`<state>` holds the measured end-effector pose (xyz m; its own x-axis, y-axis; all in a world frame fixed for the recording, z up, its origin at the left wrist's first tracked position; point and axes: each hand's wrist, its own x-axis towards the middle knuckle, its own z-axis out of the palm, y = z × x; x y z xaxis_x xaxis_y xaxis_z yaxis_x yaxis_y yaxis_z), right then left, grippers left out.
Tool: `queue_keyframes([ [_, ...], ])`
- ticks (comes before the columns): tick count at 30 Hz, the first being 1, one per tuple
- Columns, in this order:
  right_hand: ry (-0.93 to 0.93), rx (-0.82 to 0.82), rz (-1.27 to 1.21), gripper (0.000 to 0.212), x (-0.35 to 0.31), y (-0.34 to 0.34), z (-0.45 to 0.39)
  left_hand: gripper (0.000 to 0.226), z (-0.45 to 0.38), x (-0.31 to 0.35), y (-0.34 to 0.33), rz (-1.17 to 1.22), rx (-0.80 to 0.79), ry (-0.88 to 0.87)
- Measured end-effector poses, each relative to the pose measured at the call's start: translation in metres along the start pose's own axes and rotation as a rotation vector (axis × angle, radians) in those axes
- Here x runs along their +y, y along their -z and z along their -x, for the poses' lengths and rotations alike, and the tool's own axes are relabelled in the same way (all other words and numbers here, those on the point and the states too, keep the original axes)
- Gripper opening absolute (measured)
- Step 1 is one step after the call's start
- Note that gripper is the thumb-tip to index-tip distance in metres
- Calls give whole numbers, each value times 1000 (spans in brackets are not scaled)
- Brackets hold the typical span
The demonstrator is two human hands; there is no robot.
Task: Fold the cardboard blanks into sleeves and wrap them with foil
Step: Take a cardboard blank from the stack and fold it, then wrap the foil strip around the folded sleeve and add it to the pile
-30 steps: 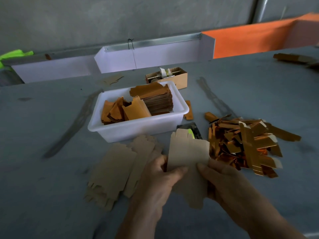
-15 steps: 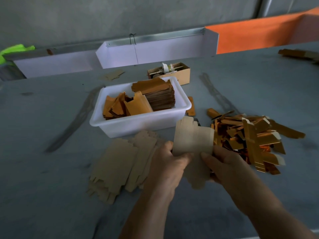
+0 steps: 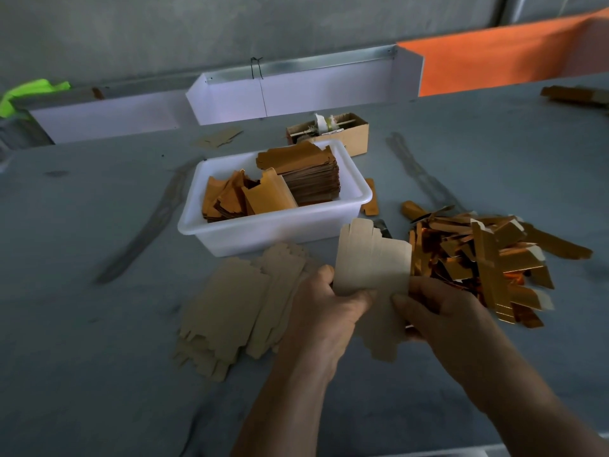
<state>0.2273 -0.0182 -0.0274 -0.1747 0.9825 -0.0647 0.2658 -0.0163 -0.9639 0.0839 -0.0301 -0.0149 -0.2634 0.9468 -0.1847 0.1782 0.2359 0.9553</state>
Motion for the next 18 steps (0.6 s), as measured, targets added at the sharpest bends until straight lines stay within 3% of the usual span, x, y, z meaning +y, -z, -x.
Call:
queue_keyframes([
  [9, -4, 7, 2, 18, -1, -2, 1, 14, 0, -5, 0, 67, 20, 43],
  [18, 88, 76, 213, 10, -6, -1, 2, 13, -1, -7, -3, 51, 65, 8],
])
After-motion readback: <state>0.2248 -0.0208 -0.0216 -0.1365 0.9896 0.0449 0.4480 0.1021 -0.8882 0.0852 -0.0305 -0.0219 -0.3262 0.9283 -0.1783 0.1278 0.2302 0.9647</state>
